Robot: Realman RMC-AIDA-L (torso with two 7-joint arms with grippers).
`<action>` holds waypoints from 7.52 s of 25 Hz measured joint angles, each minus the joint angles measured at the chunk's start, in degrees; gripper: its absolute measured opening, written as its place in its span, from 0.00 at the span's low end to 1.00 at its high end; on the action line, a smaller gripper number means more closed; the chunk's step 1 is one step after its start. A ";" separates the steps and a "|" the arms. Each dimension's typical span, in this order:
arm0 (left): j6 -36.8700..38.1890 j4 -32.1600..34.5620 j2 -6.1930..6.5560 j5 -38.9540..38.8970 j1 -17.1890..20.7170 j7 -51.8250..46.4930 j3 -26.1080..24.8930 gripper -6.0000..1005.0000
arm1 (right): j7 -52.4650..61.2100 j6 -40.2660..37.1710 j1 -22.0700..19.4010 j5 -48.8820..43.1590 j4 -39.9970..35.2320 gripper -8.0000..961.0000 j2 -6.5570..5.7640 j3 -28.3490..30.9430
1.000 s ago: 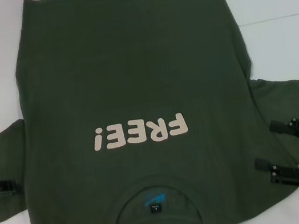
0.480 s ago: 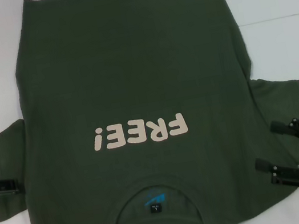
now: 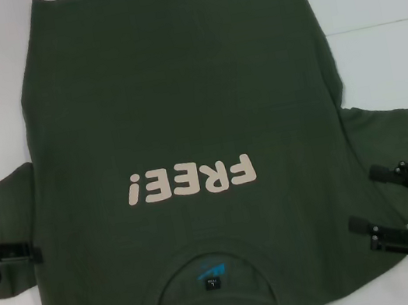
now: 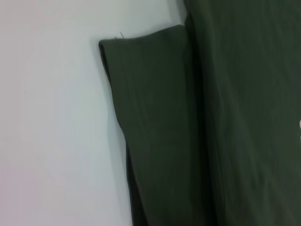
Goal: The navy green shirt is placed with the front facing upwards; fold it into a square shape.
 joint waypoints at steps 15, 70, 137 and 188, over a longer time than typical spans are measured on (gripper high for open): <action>0.10 0.00 0.27 -0.14 -0.69 -0.41 -0.27 0.93 | 0.00 0.33 0.16 0.00 0.00 0.96 0.00 0.00; -0.72 -3.84 1.00 3.15 -3.94 -0.73 1.32 0.92 | 0.00 0.59 1.08 0.00 0.00 0.96 -0.09 0.74; 2.48 -0.68 2.16 3.21 -5.35 -0.37 1.08 0.02 | 0.00 0.62 1.59 -0.08 0.00 0.96 0.00 1.49; 3.41 7.85 7.02 1.36 -7.99 -0.66 -1.32 0.02 | 0.15 0.44 2.20 0.00 0.28 0.96 0.00 1.49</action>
